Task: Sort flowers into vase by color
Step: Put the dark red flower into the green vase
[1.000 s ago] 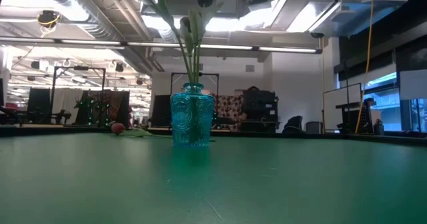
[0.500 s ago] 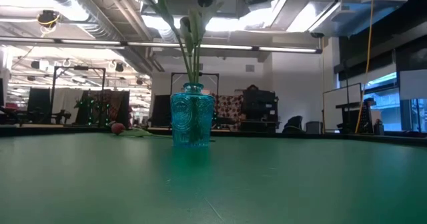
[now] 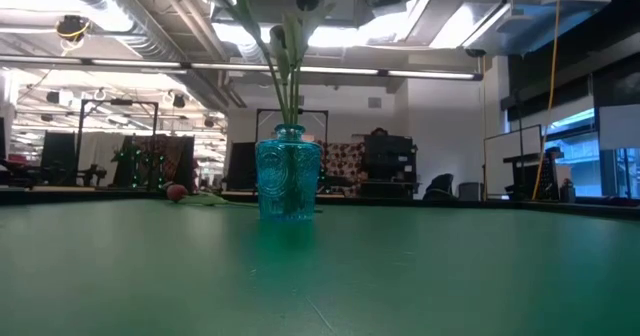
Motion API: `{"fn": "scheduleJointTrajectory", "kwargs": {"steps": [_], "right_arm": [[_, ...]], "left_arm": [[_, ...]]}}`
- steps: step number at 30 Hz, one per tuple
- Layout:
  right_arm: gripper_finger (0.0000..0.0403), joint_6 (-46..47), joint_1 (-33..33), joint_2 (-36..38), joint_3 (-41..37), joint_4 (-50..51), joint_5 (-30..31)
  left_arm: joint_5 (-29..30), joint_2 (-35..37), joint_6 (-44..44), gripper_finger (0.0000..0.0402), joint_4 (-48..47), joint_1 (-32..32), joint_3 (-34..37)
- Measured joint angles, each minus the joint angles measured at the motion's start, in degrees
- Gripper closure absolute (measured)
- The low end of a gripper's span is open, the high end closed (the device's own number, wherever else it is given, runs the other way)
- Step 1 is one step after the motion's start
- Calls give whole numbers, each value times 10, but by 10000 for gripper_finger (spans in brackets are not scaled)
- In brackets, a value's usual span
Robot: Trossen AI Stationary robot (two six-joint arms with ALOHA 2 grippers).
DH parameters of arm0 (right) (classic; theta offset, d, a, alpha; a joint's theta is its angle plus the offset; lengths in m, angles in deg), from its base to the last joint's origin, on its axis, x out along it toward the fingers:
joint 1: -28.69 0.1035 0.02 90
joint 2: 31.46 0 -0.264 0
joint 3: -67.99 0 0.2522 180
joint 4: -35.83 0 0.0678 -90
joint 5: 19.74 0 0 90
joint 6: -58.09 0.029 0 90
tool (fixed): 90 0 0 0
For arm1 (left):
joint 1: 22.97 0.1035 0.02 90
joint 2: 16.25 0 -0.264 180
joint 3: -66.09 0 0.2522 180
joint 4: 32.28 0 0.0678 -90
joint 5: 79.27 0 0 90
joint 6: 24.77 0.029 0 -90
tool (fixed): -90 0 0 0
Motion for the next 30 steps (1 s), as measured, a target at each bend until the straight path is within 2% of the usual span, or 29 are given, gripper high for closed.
{"fn": "scheduleJointTrajectory", "kwargs": {"steps": [2,4,10,14,18,23,30], "right_arm": [[394,-9,4,2,15,-2,-51],[393,-22,23,9,16,5,-75],[391,-40,87,8,15,97,-74],[391,-61,140,-3,3,132,-18],[393,-74,194,0,-42,160,71],[398,-68,240,9,-102,151,105],[396,-55,279,26,-143,128,180]], "left_arm": [[27,0,1,286,13,-11,0],[35,0,2,288,23,-14,0],[36,0,-8,291,34,-1,0],[36,0,-24,291,34,17,0],[36,0,-39,291,34,33,0],[18,0,-50,291,33,52,0],[18,0,-64,292,33,67,0]]}}
